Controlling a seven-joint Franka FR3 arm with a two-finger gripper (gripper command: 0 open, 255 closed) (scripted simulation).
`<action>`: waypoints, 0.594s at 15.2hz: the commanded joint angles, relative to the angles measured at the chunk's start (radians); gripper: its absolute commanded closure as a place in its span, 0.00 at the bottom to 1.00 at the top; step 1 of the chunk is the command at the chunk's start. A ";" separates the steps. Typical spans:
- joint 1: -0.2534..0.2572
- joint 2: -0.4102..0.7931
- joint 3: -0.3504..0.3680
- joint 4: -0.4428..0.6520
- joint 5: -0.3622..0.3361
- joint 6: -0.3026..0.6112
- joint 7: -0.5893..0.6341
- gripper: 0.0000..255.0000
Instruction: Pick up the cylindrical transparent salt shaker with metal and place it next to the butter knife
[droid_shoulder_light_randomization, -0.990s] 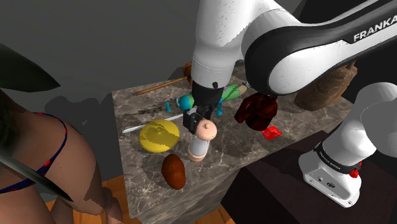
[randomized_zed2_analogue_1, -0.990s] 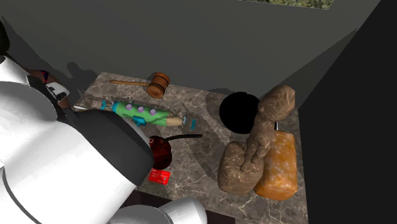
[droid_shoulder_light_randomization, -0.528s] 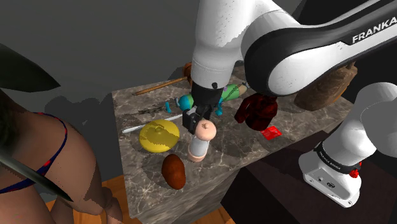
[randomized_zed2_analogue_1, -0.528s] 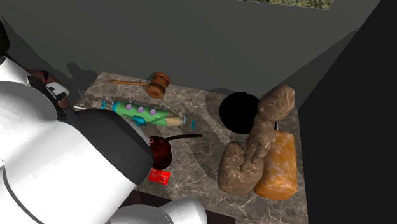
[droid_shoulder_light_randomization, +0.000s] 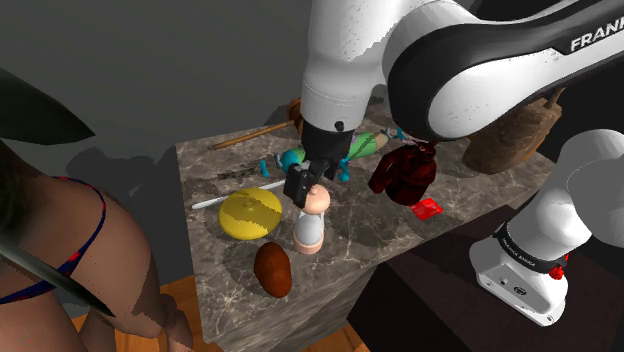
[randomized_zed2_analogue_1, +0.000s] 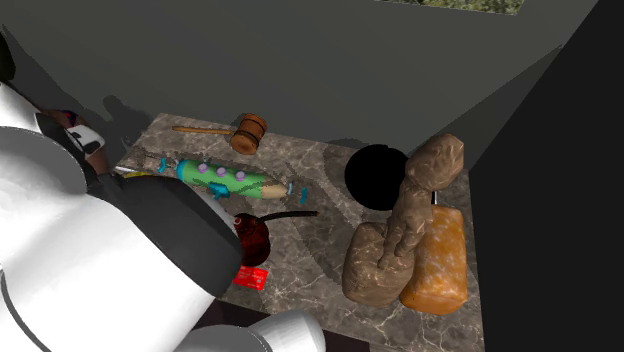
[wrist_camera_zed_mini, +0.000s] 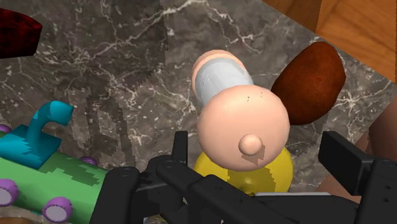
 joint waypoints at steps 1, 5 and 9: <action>0.000 -0.031 -0.006 0.030 0.013 -0.061 -0.011 0.00; 0.000 -0.042 -0.008 0.047 0.017 -0.087 -0.014 0.00; 0.000 -0.042 -0.008 0.047 0.017 -0.087 -0.014 0.00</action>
